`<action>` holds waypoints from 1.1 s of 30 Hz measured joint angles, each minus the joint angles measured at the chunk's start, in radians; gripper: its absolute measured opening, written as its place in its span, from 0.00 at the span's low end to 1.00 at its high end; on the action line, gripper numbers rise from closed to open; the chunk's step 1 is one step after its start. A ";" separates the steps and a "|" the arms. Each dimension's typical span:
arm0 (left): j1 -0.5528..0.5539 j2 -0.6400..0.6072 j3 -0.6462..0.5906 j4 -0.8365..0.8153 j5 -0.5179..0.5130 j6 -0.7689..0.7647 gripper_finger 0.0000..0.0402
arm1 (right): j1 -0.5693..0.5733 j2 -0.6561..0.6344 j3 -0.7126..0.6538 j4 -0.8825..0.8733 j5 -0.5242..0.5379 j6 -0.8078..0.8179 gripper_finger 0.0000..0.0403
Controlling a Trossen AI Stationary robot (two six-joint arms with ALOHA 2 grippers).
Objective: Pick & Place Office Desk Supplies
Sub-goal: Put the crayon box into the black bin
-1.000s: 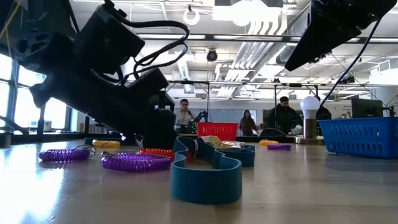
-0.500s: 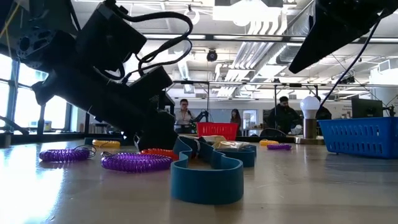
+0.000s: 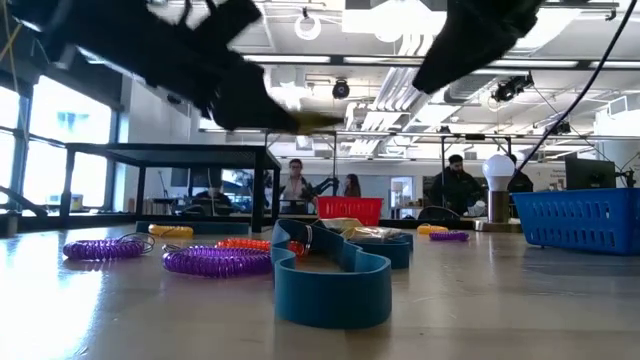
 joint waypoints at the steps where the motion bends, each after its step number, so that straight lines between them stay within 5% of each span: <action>1: -0.009 -0.021 0.000 -0.004 -0.026 0.030 0.24 | -0.015 -0.015 0.000 0.004 -0.001 -0.028 0.55; 9: 0.027 -0.232 0.000 -0.196 0.191 -0.118 0.24 | -0.129 -0.187 0.000 0.044 -0.079 -0.136 0.55; 18: 0.148 -0.367 0.000 -0.224 0.347 0.012 0.24 | -0.195 -0.300 0.000 0.208 -0.098 -0.310 0.55; 25: 0.236 -0.462 0.001 -0.360 0.547 -0.018 0.24 | -0.357 -0.288 0.001 0.384 -0.248 -0.483 0.55; 33: 0.323 -0.528 0.002 -0.459 0.561 0.034 0.24 | -0.510 -0.276 0.000 0.444 -0.264 -0.531 0.55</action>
